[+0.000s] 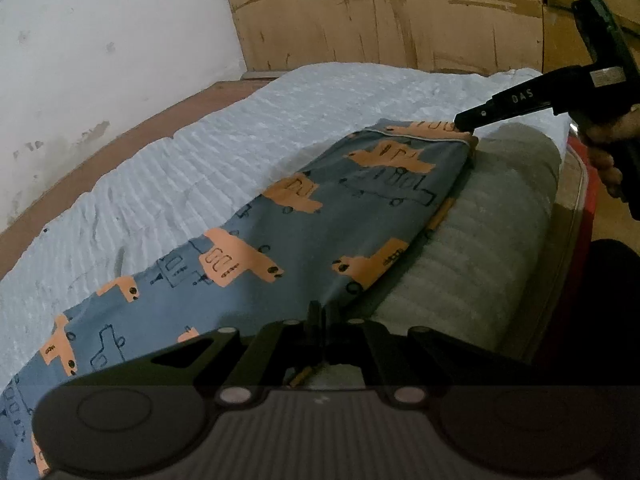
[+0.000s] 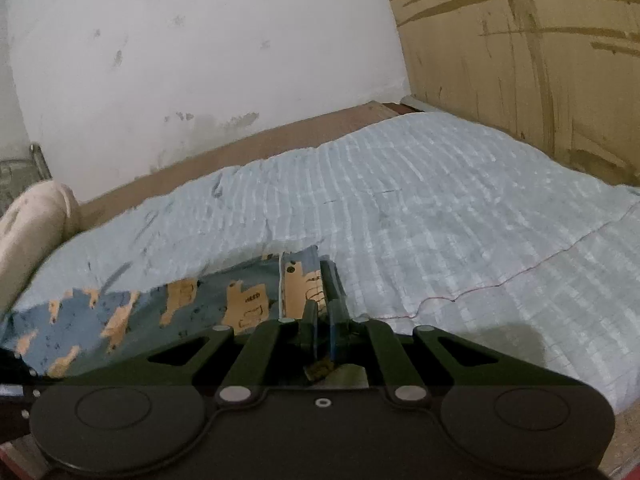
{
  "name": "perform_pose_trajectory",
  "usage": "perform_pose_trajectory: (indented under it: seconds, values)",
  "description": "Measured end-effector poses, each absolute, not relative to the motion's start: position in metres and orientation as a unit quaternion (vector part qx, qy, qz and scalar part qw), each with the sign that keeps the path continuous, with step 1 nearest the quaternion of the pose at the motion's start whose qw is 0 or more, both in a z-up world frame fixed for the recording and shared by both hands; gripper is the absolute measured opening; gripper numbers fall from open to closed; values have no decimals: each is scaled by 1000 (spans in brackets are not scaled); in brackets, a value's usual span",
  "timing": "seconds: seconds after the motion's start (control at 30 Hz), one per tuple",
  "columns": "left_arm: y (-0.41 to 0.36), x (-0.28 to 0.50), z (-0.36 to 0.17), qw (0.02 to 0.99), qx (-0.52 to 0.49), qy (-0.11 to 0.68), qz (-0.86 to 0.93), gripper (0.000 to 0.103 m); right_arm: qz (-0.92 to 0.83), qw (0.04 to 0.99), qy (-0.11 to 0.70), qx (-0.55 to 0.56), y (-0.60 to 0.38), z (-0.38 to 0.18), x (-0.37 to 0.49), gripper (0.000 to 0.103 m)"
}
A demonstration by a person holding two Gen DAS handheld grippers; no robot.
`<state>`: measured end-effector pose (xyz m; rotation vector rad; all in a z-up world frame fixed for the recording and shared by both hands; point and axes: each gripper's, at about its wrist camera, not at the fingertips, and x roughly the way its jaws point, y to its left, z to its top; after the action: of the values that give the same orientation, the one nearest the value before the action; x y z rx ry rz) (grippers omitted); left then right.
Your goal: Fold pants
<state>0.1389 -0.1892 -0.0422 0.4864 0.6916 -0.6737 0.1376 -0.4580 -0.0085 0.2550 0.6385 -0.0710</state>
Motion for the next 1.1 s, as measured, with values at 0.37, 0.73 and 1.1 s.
perform_pose_trajectory:
  seconds: [0.37, 0.73, 1.1]
  values:
    - [-177, 145, -37, 866, 187, 330, -328, 49, -53, 941, 328, 67, -450, -15, 139, 15]
    - [-143, 153, 0, 921, 124, 293, -227, 96, -31, 937, 347, -3, -416, -20, 210, 75]
    - [-41, 159, 20, 952, 99, 279, -85, 102, -111, 929, 353, 12, -424, -36, 216, 89]
